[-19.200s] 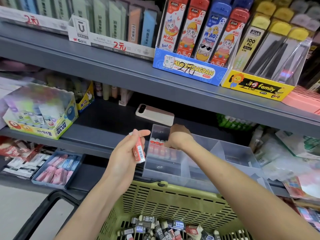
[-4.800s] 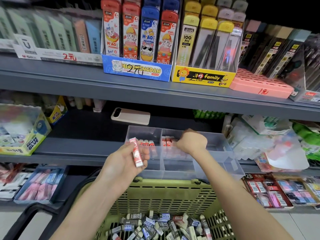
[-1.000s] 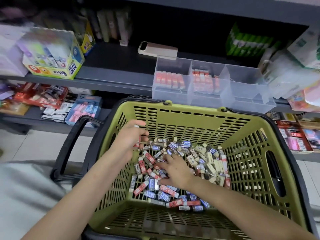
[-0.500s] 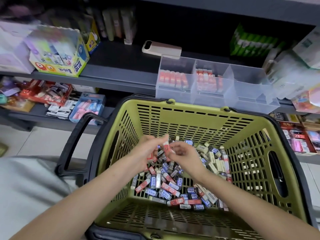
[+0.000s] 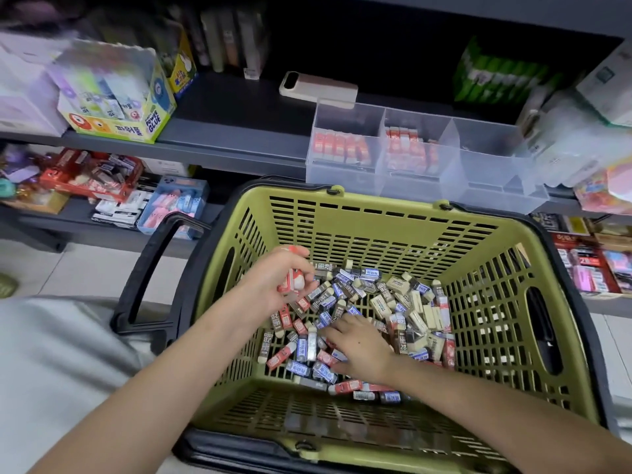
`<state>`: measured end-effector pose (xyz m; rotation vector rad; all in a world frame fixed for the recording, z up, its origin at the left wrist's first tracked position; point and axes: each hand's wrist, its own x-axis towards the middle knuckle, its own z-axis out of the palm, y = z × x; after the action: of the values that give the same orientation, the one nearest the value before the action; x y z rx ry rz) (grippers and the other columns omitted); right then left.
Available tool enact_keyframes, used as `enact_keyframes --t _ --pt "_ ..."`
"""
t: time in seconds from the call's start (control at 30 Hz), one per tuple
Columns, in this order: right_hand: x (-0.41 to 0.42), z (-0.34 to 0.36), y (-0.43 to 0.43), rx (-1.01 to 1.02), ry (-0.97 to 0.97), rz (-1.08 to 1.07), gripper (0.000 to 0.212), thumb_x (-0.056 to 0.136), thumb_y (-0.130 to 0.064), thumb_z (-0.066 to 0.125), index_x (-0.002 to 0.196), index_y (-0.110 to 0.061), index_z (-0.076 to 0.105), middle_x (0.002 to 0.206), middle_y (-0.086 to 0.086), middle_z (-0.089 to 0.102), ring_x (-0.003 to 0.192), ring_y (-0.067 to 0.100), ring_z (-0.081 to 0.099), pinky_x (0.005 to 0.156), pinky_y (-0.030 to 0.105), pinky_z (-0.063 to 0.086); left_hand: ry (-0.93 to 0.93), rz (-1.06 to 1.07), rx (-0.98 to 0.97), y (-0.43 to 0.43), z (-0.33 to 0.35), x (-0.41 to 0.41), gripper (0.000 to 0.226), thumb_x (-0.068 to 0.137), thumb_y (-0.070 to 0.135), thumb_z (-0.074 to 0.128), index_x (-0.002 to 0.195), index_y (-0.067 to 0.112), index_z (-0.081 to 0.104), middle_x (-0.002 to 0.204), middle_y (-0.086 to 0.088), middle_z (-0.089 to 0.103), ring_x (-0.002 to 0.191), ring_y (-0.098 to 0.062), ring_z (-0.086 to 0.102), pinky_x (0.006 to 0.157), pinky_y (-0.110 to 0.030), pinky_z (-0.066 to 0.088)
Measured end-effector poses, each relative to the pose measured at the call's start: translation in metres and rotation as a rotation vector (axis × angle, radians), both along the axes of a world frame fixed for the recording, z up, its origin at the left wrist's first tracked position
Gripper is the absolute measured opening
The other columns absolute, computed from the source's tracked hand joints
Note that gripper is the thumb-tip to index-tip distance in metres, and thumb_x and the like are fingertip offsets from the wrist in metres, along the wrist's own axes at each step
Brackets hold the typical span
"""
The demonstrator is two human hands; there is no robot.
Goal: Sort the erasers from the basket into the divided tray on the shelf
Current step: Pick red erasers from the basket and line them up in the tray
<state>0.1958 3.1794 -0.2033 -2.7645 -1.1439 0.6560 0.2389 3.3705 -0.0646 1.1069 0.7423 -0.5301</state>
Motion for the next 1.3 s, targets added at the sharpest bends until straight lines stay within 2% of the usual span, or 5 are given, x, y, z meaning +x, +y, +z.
enact_keyframes --t 0.5,0.67,0.87,1.07,1.3 --pt "-0.012 -0.006 0.007 0.157 -0.035 -0.076 0.034 0.081 -0.036 0.066 0.112 -0.022 0.065 0.105 0.004 0.061 0.103 0.022 0.052 0.078 0.024 0.028 -0.127 0.076 -0.153 0.013 0.017 0.004 0.019 0.077 -0.006 0.065 0.086 0.011 0.063 0.052 -0.001 0.060 0.044 -0.009 0.055 0.046 -0.021 0.050" --pt "-0.003 0.010 0.007 0.341 0.192 -0.369 0.026 0.081 -0.034 0.068 0.105 -0.023 0.070 0.098 -0.005 0.068 0.097 0.012 0.054 0.089 0.026 0.039 -0.092 0.048 -0.107 0.013 0.011 0.002 0.019 0.075 -0.002 0.069 0.088 0.009 0.061 0.065 -0.004 0.059 0.049 -0.010 0.056 0.047 -0.023 0.051" --pt "0.014 0.052 0.003 0.655 0.608 -0.799 0.014 0.080 -0.011 0.071 0.093 -0.013 0.070 0.078 -0.004 0.067 0.069 0.010 0.058 0.064 0.022 0.049 0.072 0.075 -0.014 0.007 0.002 0.003 0.018 0.077 0.005 0.072 0.088 0.006 0.058 0.069 -0.006 0.054 0.056 -0.014 0.053 0.055 -0.025 0.051" --pt "0.038 0.107 0.020 1.161 0.997 -0.960 0.026 0.071 -0.012 0.071 0.093 -0.001 0.064 0.072 0.005 0.068 0.061 0.013 0.059 0.055 0.020 0.049 -0.042 -0.291 0.072 -0.007 -0.001 -0.008 0.063 0.053 0.049 0.081 0.101 0.012 0.062 0.101 -0.007 0.065 0.085 -0.019 0.061 0.078 -0.037 0.052" --pt "0.049 0.108 0.026 1.237 0.982 -0.900 0.022 0.079 0.005 0.062 0.100 -0.003 0.067 0.080 0.011 0.070 0.068 0.020 0.068 0.065 0.025 0.057 -0.004 -0.035 -0.118 -0.006 -0.003 -0.004 0.028 0.064 0.004 0.073 0.086 0.009 0.057 0.065 -0.003 0.060 0.049 -0.011 0.052 0.050 -0.023 0.044"
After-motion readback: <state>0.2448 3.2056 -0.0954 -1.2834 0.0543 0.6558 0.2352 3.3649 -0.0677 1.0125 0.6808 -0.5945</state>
